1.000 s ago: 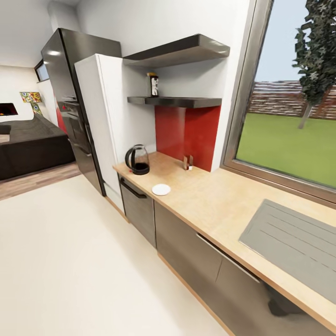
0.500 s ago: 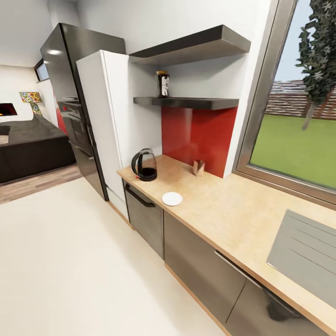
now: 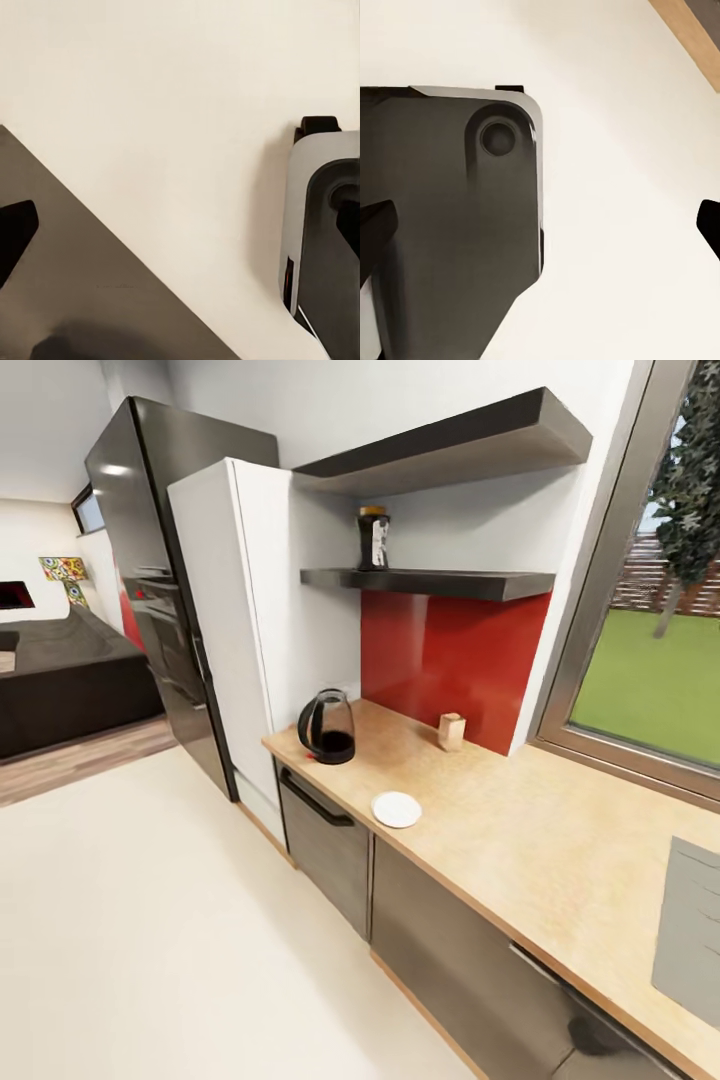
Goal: Set up a coffee station on the kitchen countertop: keep the coffee maker on the countertop, move the bottle of coffee from the kitchen shelf to the counter next to the coffee maker, place a paper coffee filter on top of the coffee maker, put the saucer next to the coffee maker with the coffee cup on the saucer, and place the electric kettle next to the coffee maker.
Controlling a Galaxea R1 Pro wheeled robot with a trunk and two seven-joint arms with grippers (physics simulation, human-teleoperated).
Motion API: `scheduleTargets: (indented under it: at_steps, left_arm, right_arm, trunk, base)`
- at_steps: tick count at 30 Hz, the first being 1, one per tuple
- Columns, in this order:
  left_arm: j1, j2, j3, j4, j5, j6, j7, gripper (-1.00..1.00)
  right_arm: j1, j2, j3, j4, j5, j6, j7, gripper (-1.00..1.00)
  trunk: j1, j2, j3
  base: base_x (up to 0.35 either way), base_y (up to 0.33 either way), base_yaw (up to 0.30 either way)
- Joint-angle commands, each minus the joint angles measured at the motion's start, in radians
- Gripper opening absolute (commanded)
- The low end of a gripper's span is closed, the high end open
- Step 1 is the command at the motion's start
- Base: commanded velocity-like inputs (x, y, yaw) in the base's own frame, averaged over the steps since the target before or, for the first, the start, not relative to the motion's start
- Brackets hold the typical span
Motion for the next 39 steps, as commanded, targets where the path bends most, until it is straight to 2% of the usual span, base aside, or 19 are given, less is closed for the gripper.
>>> scheduleTargets:
  at_steps: [1, 18, 39]
  left_arm:
    - [0.000, 0.001, -0.008, -0.004, 0.007, 0.007, 0.006, 1.00]
    - [0.000, -0.004, -0.010, -0.006, 0.006, 0.006, 0.006, 1.00]
    - [0.000, -0.004, -0.010, -0.007, 0.006, 0.004, 0.006, 1.00]
  right_arm:
    - [-0.001, 0.000, 0.001, 0.000, -0.001, -0.003, -0.003, 1.00]
    - [-0.001, 0.000, -0.001, -0.001, -0.001, -0.003, -0.001, 1.00]
    - [-0.001, 0.000, -0.002, 0.000, -0.001, -0.003, -0.001, 1.00]
  trunk:
    - [0.001, -0.002, -0.002]
    - [0.001, -0.002, -0.002]
    - [0.001, -0.002, -0.002]
  base:
    - [0.294, 0.225, -0.103]
    - [0.265, 0.242, -0.262]
    - [0.059, 0.324, -0.274]
